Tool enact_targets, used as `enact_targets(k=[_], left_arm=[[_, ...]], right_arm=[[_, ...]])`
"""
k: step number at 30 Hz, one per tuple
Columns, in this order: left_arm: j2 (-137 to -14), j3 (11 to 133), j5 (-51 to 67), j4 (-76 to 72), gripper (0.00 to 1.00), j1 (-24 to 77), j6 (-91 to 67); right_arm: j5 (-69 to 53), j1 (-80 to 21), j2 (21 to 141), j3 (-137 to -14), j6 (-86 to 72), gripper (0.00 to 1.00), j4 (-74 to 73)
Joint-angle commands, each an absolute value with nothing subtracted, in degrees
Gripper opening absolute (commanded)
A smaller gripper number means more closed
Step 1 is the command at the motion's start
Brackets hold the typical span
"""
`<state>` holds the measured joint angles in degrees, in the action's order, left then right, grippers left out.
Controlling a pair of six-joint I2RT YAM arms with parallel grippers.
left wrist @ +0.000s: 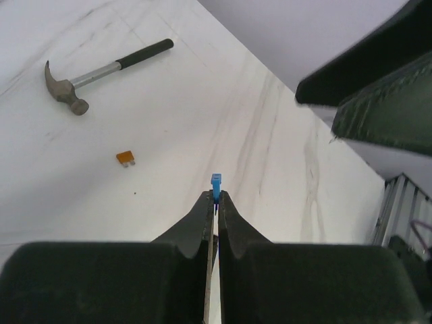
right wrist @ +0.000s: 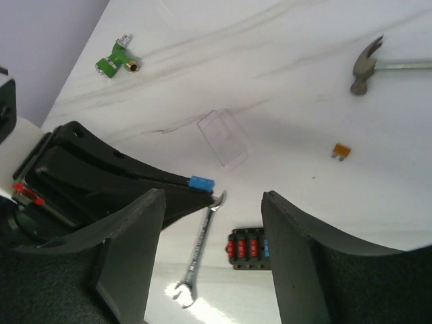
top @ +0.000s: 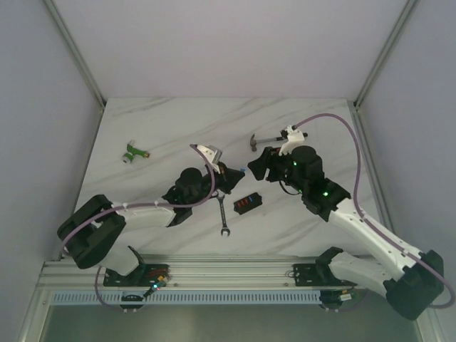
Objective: Snap on the fuse box
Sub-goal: Pick up the fuse from the center of the board.
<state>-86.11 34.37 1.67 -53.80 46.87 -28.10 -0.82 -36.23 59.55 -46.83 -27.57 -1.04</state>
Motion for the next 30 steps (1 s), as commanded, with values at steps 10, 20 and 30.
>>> enact_targets(k=[10,20,30], left_arm=[[-73.9,32.7,27.8,-43.8,0.0,44.7,-12.5],[-70.5,34.3,40.8,-41.6,0.0,44.9,-9.8],[-69.9,34.4,45.6,-43.7,0.0,44.9,-10.5]], right_arm=[[-18.2,-35.7,48.2,-47.7,4.2,0.73,-10.8],[-37.6,-35.3,51.8,-53.0,13.6,0.55,-20.4],[-46.9,-34.9,56.6,-57.0,19.5,0.46,-25.3]])
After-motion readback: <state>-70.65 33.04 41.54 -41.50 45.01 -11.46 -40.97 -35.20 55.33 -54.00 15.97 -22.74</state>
